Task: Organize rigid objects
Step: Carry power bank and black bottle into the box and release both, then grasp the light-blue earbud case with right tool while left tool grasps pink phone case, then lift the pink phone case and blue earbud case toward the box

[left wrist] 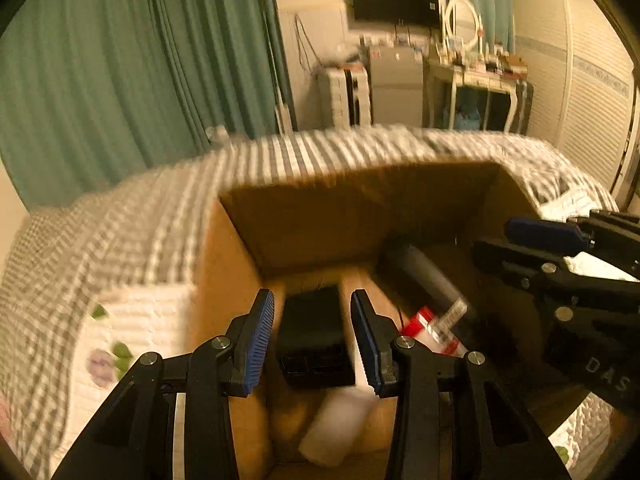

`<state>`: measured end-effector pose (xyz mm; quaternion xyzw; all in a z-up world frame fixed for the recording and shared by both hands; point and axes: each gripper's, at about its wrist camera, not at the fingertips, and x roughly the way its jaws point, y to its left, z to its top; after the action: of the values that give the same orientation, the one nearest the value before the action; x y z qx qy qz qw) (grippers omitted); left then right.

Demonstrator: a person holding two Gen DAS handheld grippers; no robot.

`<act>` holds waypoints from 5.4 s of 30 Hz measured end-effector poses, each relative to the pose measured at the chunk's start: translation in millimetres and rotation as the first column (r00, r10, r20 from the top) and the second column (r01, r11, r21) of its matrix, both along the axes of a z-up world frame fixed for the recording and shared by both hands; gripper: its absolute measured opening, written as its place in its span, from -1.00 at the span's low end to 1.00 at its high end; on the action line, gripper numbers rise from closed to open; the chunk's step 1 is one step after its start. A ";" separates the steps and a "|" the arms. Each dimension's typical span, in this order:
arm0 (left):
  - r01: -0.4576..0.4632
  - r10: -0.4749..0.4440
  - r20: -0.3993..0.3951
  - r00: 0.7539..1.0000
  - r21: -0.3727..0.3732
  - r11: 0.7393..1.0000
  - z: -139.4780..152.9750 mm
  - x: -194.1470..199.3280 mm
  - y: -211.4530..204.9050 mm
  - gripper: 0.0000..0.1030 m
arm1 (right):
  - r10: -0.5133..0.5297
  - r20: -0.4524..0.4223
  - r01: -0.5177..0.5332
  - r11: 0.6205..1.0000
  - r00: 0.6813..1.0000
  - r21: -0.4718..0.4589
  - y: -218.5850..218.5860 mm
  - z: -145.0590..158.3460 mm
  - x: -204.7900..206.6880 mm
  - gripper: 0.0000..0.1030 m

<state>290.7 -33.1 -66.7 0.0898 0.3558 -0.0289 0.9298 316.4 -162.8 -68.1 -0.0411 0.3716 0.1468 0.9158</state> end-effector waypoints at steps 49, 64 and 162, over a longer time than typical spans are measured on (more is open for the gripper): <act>-0.115 0.110 -0.106 0.988 -0.050 0.992 -44.8 -152.5 35.1 0.32 | -0.045 -0.095 0.038 0.996 0.994 -0.075 -8.6 -51.1 -146.2 0.84; -0.088 0.075 -0.176 0.982 -0.068 0.994 -66.3 -146.6 27.0 0.32 | -0.073 -0.252 0.053 0.995 0.965 -0.084 -5.6 -103.6 -102.5 -0.03; -0.058 0.071 0.154 0.986 -0.089 0.994 101.1 -213.5 2.8 -0.81 | -0.064 0.117 0.062 0.998 0.991 0.020 -2.1 79.6 -231.2 -0.03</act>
<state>77.2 -30.3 34.4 0.0410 0.2828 -0.0064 0.9583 85.2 -164.9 11.5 -0.0302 0.3169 0.1180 0.9406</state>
